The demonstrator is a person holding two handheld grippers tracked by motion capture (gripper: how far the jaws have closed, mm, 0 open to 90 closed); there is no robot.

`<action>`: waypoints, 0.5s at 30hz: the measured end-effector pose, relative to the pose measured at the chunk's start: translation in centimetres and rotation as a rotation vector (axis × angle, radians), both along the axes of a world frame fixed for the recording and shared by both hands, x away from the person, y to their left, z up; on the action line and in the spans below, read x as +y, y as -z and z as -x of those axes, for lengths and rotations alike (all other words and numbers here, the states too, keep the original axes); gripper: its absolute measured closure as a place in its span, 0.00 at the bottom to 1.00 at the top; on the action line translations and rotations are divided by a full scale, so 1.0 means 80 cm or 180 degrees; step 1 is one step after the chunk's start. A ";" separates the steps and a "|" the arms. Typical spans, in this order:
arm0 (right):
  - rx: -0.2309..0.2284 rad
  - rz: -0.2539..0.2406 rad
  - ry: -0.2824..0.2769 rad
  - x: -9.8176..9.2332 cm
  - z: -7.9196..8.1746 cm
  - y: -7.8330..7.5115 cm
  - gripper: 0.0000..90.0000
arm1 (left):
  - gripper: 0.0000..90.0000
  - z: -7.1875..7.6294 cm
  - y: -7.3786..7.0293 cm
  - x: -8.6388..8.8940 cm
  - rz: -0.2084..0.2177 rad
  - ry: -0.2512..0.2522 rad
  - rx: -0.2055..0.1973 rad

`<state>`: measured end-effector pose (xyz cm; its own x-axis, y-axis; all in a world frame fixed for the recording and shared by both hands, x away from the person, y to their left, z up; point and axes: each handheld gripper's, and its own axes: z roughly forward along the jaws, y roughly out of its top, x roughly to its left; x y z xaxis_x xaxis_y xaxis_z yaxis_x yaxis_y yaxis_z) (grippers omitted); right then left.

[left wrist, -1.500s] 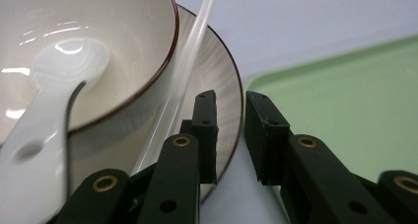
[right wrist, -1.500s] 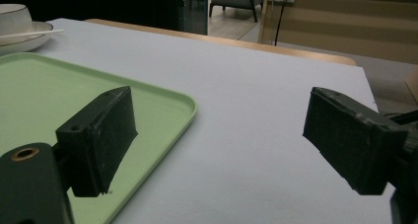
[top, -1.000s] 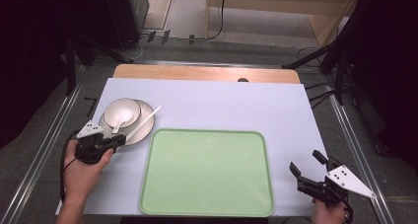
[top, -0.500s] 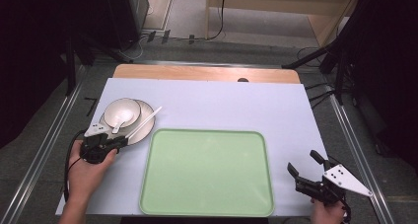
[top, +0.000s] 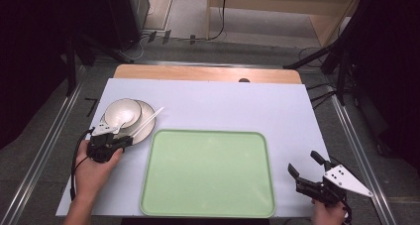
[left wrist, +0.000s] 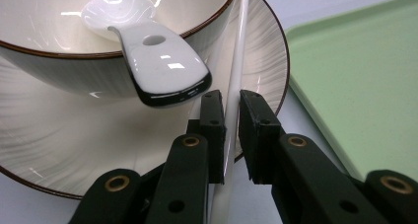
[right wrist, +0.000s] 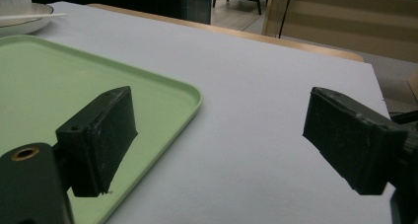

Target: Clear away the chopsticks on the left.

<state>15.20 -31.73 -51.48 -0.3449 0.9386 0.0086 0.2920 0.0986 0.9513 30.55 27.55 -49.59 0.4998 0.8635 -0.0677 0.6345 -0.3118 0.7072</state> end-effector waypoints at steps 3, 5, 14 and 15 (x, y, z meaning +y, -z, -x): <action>0.0006 0.0008 -0.0002 0.000 0.000 0.000 0.15 | 0.91 -0.001 0.001 -0.002 -0.0031 0.0065 -0.0037; 0.0014 0.0008 -0.0007 0.001 -0.001 0.001 0.15 | 0.94 -0.001 0.002 -0.003 -0.0049 0.0092 -0.0064; 0.0016 0.0012 -0.0005 0.001 -0.001 0.001 0.15 | 0.95 0.005 -0.004 -0.007 -0.0052 0.0179 -0.0123; 0.0014 0.0011 -0.0009 0.001 -0.001 0.000 0.15 | 0.95 0.008 -0.007 -0.009 -0.0001 0.0179 -0.0133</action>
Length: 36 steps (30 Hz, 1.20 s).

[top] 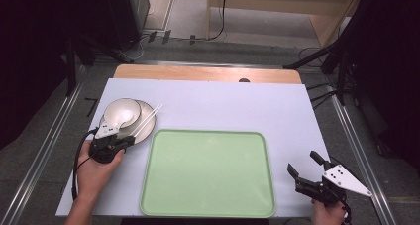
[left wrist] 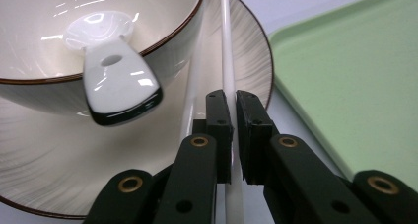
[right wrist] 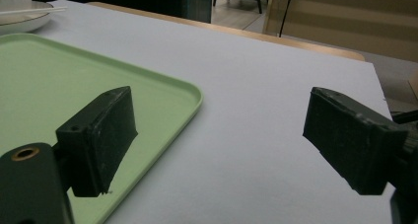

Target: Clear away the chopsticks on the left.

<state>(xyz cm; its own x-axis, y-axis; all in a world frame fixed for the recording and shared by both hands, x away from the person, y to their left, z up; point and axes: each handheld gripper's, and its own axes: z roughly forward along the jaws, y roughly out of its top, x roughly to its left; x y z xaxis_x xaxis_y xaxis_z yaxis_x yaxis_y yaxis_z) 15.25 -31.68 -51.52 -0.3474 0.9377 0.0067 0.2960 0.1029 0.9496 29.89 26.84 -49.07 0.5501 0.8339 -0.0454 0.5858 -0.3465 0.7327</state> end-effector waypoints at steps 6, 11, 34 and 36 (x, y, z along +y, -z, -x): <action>-0.0006 0.0000 -0.0004 -0.001 0.000 0.000 0.15 | 0.95 0.030 -0.013 -0.016 0.0221 0.0019 -0.0050; -0.0007 -0.0013 -0.0011 -0.002 0.001 0.000 0.15 | 0.95 0.045 -0.013 -0.036 0.0246 0.0058 0.0003; -0.0016 -0.0034 -0.0008 -0.004 0.001 0.000 0.15 | 0.94 0.100 0.039 -0.099 0.0372 0.0078 0.0473; -0.0011 -0.0034 -0.0004 -0.004 0.001 0.000 0.15 | 0.94 0.102 0.039 -0.101 0.0354 0.0053 0.0450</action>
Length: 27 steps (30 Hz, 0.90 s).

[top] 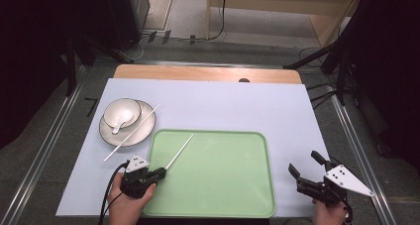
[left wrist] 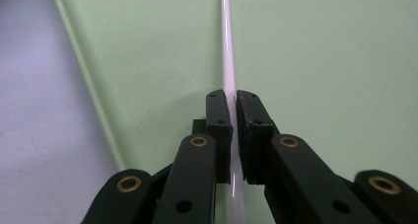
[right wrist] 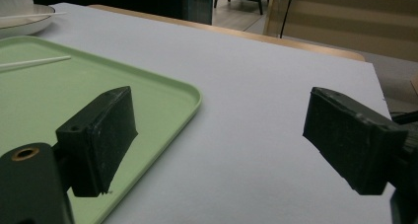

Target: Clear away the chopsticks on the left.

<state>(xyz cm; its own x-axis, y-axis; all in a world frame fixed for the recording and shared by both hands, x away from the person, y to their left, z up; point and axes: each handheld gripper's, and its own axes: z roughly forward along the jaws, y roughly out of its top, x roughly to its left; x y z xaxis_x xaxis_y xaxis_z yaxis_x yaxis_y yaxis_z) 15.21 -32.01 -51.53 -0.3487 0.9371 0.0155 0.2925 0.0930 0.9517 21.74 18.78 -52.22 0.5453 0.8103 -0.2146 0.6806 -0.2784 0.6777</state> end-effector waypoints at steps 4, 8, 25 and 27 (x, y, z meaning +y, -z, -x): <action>0.0014 0.0005 -0.0013 0.000 -0.001 0.001 0.15 | 0.93 -0.002 0.001 0.003 0.0037 0.0015 0.0020; 0.0008 0.0011 -0.0014 0.001 -0.001 0.000 0.15 | 0.85 -0.002 0.001 0.002 0.0066 0.0048 -0.0010; 0.0018 0.0002 0.0023 0.000 0.001 0.001 0.15 | 1.00 -0.059 -0.010 -0.067 -0.0012 0.0485 -0.0157; 0.0021 0.0003 0.0025 0.000 0.001 0.002 0.15 | 1.00 -0.066 -0.006 -0.071 -0.0111 0.0437 -0.0122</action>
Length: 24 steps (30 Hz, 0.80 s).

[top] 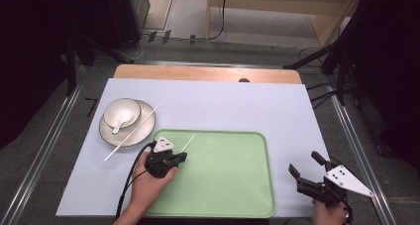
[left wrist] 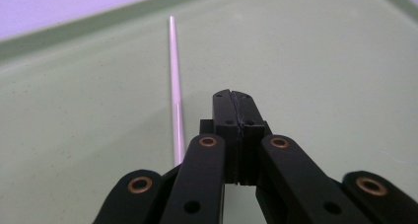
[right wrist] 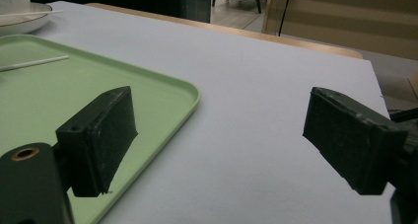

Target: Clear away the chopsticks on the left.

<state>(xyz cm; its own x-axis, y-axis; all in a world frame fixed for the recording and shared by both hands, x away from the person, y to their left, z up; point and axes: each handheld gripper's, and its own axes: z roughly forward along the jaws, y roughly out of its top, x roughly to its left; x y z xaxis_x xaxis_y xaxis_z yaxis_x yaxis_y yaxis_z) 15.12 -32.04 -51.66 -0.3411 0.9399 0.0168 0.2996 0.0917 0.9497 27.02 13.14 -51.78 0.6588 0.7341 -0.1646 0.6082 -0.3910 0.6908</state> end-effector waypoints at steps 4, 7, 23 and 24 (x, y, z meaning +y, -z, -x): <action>0.0011 0.0012 -0.0008 0.000 0.000 0.001 0.15 | 1.00 -0.004 0.003 0.007 -0.0103 -0.0128 0.0089; 0.0020 0.0018 -0.0010 0.001 -0.001 0.002 0.15 | 1.00 -0.004 0.000 0.017 -0.0207 -0.0203 0.0073; 0.0039 0.0015 -0.0045 0.004 -0.005 0.003 0.15 | 1.00 0.007 -0.002 0.070 -0.0188 -0.0552 0.0092; 0.0042 0.0012 -0.0048 0.004 -0.005 0.003 0.15 | 1.00 0.008 -0.002 0.070 -0.0189 -0.0546 0.0087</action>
<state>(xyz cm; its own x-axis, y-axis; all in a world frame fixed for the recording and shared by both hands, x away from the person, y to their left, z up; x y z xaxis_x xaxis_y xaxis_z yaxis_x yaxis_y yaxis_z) 15.55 -31.72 -51.91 -0.3549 0.9347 0.0178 0.3107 0.1000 0.9453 26.41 18.76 -51.61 0.5190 0.8442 -0.1338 0.6876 -0.3194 0.6520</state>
